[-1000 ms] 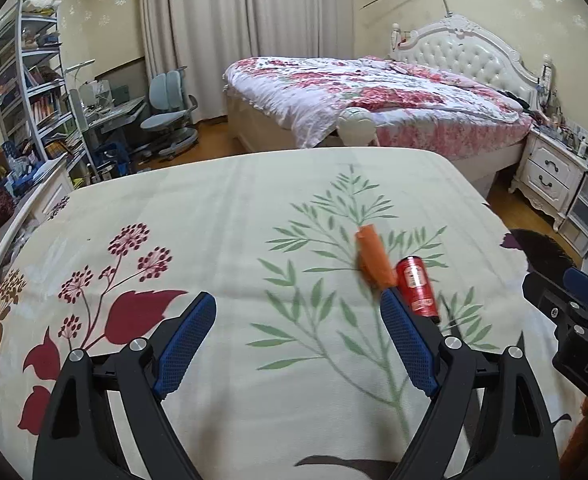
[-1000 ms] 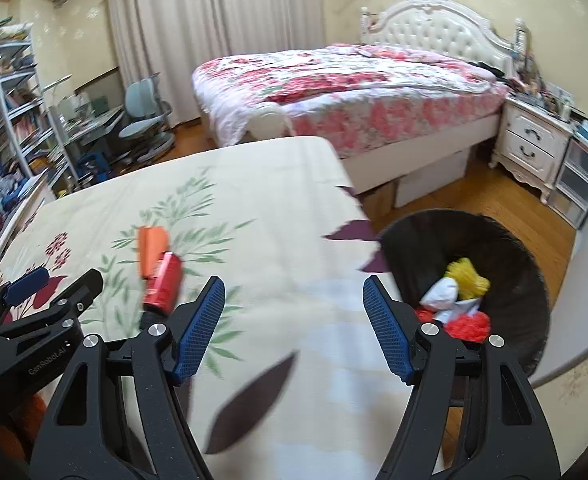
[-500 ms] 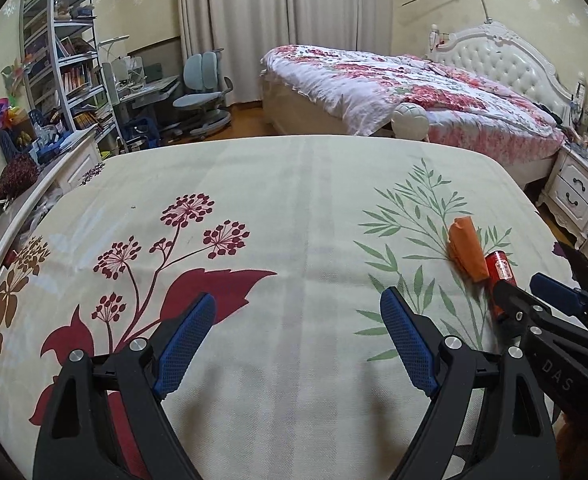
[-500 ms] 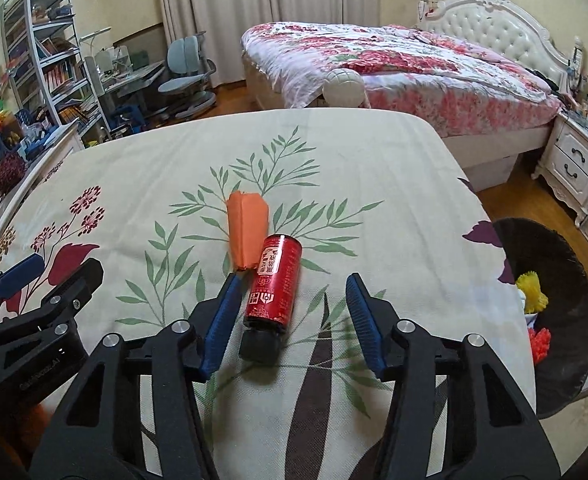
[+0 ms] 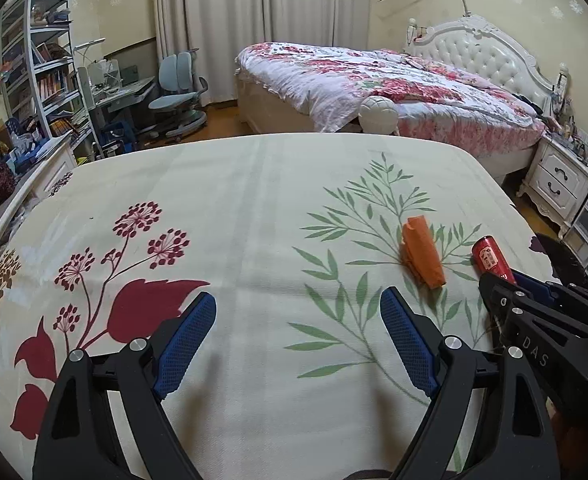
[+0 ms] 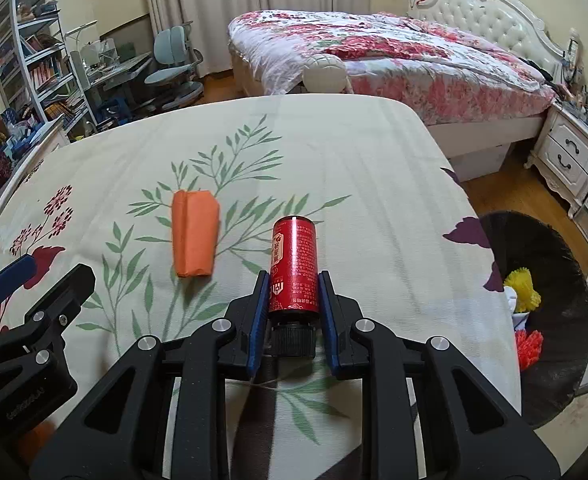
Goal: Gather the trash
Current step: 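Grasp the orange foam piece with the left tool while the right tool holds the can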
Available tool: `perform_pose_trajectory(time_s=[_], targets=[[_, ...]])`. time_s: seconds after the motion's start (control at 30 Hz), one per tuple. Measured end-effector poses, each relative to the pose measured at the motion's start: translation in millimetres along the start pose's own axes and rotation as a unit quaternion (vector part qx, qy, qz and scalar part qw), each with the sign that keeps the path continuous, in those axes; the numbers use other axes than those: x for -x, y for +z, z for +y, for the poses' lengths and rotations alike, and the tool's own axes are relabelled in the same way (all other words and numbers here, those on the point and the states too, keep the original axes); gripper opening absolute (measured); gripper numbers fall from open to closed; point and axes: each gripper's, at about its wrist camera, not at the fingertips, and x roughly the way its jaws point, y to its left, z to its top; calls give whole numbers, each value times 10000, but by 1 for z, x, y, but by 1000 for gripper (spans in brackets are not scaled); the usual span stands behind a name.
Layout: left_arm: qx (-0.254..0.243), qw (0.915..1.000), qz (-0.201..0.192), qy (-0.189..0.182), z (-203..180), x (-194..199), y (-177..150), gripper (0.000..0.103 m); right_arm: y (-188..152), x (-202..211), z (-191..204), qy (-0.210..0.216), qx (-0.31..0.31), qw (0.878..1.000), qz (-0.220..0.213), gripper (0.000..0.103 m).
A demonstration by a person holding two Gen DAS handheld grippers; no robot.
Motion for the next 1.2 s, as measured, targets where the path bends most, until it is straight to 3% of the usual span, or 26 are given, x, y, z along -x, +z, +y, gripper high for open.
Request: perform_pose_trajectory(time_s=[0.33, 0.63, 0.7, 0.77, 0.8, 1.03, 1.2], targets=[[-130, 9993, 32, -362, -40, -13, 13, 84, 2, -1, -36, -121, -208, 9997, -21, 23], [-213, 9990, 200, -337, -60, -30, 27, 84, 4, -1, -45, -50, -261, 9996, -26, 23], [-215, 9985, 336, -375, -62, -37, 29, 78, 5, -2, -45, -49, -247, 9997, -25, 23], [-296, 9968, 594, -439, -65, -45, 28, 60, 5, -2, -44, -47, -230, 9997, -25, 23], [-331, 9964, 651, -422, -65, -48, 27, 60, 5, -2, -44, -47, -224, 9997, -26, 23], [-365, 9970, 515, -449, -63, -40, 23, 25, 3, -1, -39, -14, -184, 9998, -22, 23], [-347, 9968, 508, -512, -60, -34, 20, 25, 0, 1, -33, 17, -175, 9998, -16, 23]])
